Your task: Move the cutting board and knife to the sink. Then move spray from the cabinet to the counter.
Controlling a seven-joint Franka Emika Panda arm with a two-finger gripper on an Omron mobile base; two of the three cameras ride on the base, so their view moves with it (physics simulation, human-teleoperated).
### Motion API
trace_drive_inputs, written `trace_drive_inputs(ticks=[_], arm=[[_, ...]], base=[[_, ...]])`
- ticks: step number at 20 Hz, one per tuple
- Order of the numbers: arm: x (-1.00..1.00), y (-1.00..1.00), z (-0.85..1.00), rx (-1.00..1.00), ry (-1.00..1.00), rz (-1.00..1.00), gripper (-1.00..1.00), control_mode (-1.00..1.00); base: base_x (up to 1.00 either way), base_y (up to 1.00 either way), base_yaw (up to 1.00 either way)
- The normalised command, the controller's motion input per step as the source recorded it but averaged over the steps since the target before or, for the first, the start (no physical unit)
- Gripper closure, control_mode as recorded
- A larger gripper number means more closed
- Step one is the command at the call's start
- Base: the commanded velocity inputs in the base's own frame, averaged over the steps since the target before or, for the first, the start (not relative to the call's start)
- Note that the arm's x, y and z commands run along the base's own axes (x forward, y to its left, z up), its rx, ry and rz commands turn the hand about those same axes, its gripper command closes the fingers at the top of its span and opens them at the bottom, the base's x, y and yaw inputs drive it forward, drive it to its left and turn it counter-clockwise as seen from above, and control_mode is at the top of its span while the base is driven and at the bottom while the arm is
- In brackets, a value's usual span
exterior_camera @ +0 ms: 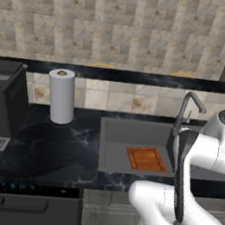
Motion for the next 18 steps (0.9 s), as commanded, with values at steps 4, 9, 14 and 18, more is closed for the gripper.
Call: trace_drive_inputs(ticks=[4, 9, 14, 18], arm=[[-0.11, 0.00, 0.07, 0.00, 0.00, 0.00, -1.00, -1.00], [0.00, 0.00, 0.00, 0.00, 0.00, 0.00, -1.00, -1.00], [0.00, 0.00, 0.00, 0.00, 0.00, 0.00, -1.00, 1.00], [0.00, 0.00, 0.00, 0.00, 0.00, 0.00, -1.00, 1.00]], base=[[0.00, 0.00, 0.00], [0.00, 0.00, 0.00], [-0.45, -0.03, 0.00], [-0.77, -0.04, 0.00]])
